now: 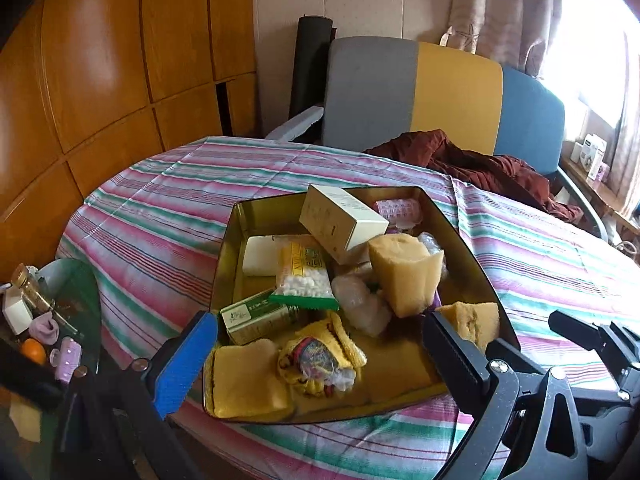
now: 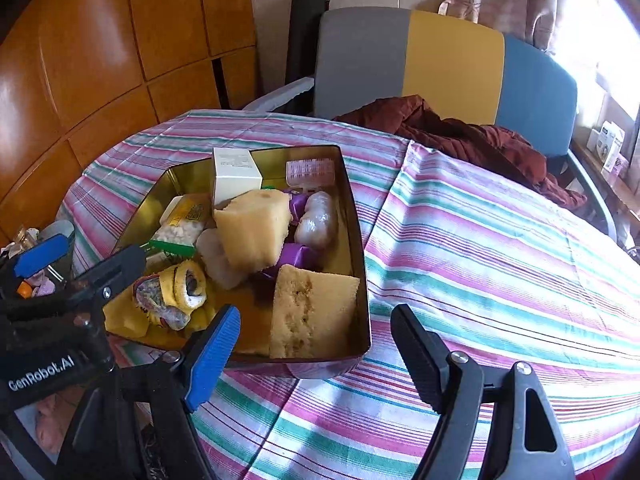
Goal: Organize objects
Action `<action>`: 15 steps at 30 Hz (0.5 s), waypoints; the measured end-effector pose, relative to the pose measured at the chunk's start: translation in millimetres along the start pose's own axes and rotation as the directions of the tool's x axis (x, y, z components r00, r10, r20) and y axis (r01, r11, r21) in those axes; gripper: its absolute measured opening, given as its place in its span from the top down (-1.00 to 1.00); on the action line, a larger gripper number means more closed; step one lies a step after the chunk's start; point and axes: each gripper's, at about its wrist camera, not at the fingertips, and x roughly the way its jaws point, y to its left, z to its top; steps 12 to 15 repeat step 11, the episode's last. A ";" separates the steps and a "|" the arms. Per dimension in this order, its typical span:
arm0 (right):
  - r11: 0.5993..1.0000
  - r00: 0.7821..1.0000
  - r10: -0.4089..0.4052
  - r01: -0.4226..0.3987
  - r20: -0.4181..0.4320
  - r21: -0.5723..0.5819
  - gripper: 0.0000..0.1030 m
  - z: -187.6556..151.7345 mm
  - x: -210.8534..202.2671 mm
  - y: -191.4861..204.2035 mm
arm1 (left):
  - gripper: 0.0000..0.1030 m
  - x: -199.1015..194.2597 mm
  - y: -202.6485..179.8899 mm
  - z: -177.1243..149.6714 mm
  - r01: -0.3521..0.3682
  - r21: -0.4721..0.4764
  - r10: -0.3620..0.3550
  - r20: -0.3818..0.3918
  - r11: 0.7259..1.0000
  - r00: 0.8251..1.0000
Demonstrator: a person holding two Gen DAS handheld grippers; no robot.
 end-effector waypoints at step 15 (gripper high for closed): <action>1.000 1.000 -0.015 0.015 0.010 -0.013 -0.53 -0.9 -4.8 5.7 | -0.99 -4.2 10.4 -4.6 0.006 -0.026 -0.006 0.020 1.000 1.000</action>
